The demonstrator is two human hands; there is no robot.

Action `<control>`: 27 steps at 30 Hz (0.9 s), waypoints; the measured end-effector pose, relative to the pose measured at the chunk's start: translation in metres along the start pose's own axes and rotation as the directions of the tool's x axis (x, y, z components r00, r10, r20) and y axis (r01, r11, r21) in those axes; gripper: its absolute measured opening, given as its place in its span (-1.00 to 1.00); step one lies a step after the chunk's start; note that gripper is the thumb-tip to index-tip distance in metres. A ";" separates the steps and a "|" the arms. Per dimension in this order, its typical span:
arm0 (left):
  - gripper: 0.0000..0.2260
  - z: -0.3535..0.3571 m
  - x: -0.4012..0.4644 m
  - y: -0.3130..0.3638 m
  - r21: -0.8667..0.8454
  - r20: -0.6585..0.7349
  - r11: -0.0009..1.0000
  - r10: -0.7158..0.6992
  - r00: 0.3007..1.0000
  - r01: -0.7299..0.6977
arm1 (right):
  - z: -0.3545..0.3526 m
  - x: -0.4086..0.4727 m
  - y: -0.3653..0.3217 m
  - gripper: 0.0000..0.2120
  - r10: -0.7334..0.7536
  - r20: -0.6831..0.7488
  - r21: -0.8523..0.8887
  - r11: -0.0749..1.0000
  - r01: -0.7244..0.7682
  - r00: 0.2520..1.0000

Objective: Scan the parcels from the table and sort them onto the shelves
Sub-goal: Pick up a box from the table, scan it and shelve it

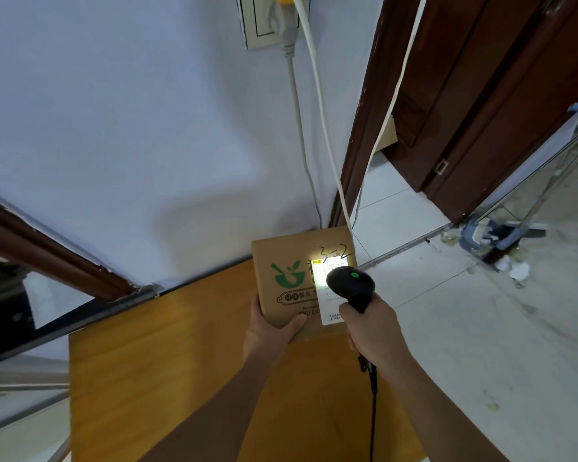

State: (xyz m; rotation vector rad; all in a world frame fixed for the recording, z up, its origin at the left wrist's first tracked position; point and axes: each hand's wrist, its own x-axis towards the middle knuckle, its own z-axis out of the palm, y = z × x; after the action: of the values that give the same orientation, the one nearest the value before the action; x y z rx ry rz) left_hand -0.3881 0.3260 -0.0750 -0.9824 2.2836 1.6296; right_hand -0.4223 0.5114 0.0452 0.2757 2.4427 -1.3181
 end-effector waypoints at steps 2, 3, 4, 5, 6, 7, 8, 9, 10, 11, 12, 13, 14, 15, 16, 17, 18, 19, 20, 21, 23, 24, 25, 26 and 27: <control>0.13 0.000 -0.002 -0.001 0.009 -0.003 1.000 0.002 1.000 -0.002 | 0.001 -0.001 0.002 -0.91 0.007 0.004 0.013 1.000 -0.007 1.000; 0.12 0.000 -0.002 -0.002 0.008 -0.006 1.000 0.004 1.000 -0.004 | 0.001 -0.001 0.003 -0.92 0.004 0.000 0.020 1.000 -0.004 1.000; 0.12 0.001 -0.003 -0.003 0.002 -0.010 1.000 0.006 1.000 -0.006 | 0.001 -0.002 0.004 -0.93 0.000 -0.004 0.019 1.000 0.000 1.000; 0.12 0.001 -0.003 -0.003 -0.002 -0.015 1.000 0.007 1.000 -0.007 | 0.002 -0.002 0.005 -0.94 -0.006 -0.007 0.012 1.000 0.006 1.000; 0.12 0.002 -0.003 -0.003 -0.006 -0.019 1.000 0.010 1.000 -0.011 | 0.001 -0.002 0.006 -0.95 -0.011 -0.008 0.008 1.000 0.012 1.000; 0.11 0.002 -0.004 -0.004 -0.010 -0.022 1.000 0.010 1.000 -0.010 | 0.001 -0.003 0.007 -0.94 -0.014 -0.004 0.012 1.000 0.014 1.000; 0.09 0.003 -0.004 -0.003 -0.010 -0.026 1.000 0.008 1.000 -0.008 | 0.001 -0.004 0.008 -0.92 -0.011 0.001 0.024 1.000 0.011 1.000; 0.07 0.003 -0.005 -0.002 -0.008 -0.032 1.000 0.009 0.999 -0.009 | 0.001 -0.004 0.009 -0.91 -0.006 0.006 0.038 0.999 0.006 1.000; 0.07 0.003 -0.006 -0.002 -0.011 -0.036 1.000 0.013 0.999 -0.013 | 0.001 -0.005 0.009 -0.89 -0.001 0.009 0.046 0.999 0.000 1.000; 0.07 0.004 -0.006 -0.002 -0.020 -0.038 1.000 0.016 0.999 -0.016 | 0.001 -0.005 0.010 -0.88 0.003 0.008 0.053 0.999 -0.004 1.000; 0.07 0.004 -0.006 -0.001 -0.027 -0.038 0.999 0.017 0.999 -0.018 | 0.001 -0.005 0.010 -0.88 0.009 0.005 0.062 0.998 -0.009 1.000; 0.07 0.004 -0.006 -0.001 -0.033 -0.038 0.999 0.017 0.999 -0.018 | 0.000 -0.005 0.011 -0.87 0.016 0.006 0.070 0.997 -0.016 1.000; 0.06 0.004 -0.007 -0.001 -0.036 -0.039 0.999 0.018 0.999 -0.019 | -0.001 -0.006 0.011 -0.87 0.023 0.011 0.077 0.997 -0.024 1.000; 0.06 0.004 -0.007 -0.002 -0.036 -0.040 0.999 0.016 0.999 -0.018 | -0.001 -0.006 0.011 -0.88 0.027 0.021 0.082 0.996 -0.029 0.999; 0.06 0.004 -0.007 -0.002 -0.041 -0.037 0.999 0.014 0.999 -0.016 | -0.002 -0.006 0.011 -0.88 0.028 0.031 0.084 0.996 -0.030 0.999; 0.06 0.005 -0.008 -0.002 -0.047 -0.036 0.999 0.012 0.999 -0.013 | -0.002 -0.007 0.012 -0.89 0.025 0.040 0.082 0.996 -0.028 0.999; 0.05 0.006 -0.009 -0.002 -0.055 -0.036 0.998 0.014 0.999 -0.016 | -0.002 -0.008 0.012 -0.90 0.020 0.044 0.071 0.997 -0.023 0.999; 0.05 0.006 -0.009 -0.003 -0.059 -0.035 0.998 0.013 0.999 -0.015 | -0.003 -0.009 0.012 -0.90 0.016 0.047 0.059 0.998 -0.019 0.999; 0.06 0.006 -0.010 -0.004 -0.061 -0.031 0.998 0.013 0.999 -0.015 | -0.003 -0.010 0.011 -0.91 0.015 0.049 0.054 0.998 -0.018 0.999; 0.08 0.006 -0.010 -0.005 -0.058 -0.030 0.998 0.011 0.999 -0.012 | -0.003 -0.012 0.011 -0.91 0.017 0.051 0.065 0.998 -0.021 0.999; 0.12 0.005 -0.011 -0.006 -0.061 -0.025 0.998 0.008 1.000 -0.009 | -0.004 -0.015 0.009 -0.92 0.026 0.041 0.106 0.994 -0.030 0.999; 0.13 0.004 -0.011 -0.007 -0.065 -0.024 0.998 0.007 1.000 -0.008 | -0.004 -0.017 0.008 -0.92 0.028 0.034 0.119 0.992 -0.032 0.999; 0.12 0.004 -0.012 -0.007 -0.070 -0.025 0.997 0.007 1.000 -0.009 | -0.005 -0.019 0.007 -0.91 0.030 0.032 0.126 0.991 -0.034 0.999; 0.11 0.004 -0.013 -0.006 -0.074 -0.028 0.997 0.009 1.000 -0.011 | -0.005 -0.021 0.006 -0.90 0.031 0.034 0.131 0.991 -0.036 0.999; 0.10 0.005 -0.013 -0.006 -0.074 -0.031 0.997 0.013 0.999 -0.016 | -0.006 -0.022 0.005 -0.89 0.031 0.039 0.136 0.990 -0.036 0.999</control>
State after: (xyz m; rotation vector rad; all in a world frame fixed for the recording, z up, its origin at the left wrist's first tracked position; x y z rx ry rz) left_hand -0.3754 0.3344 -0.0752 -1.0157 2.2697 1.7284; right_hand -0.4012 0.5192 0.0529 0.3230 2.3115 -1.4652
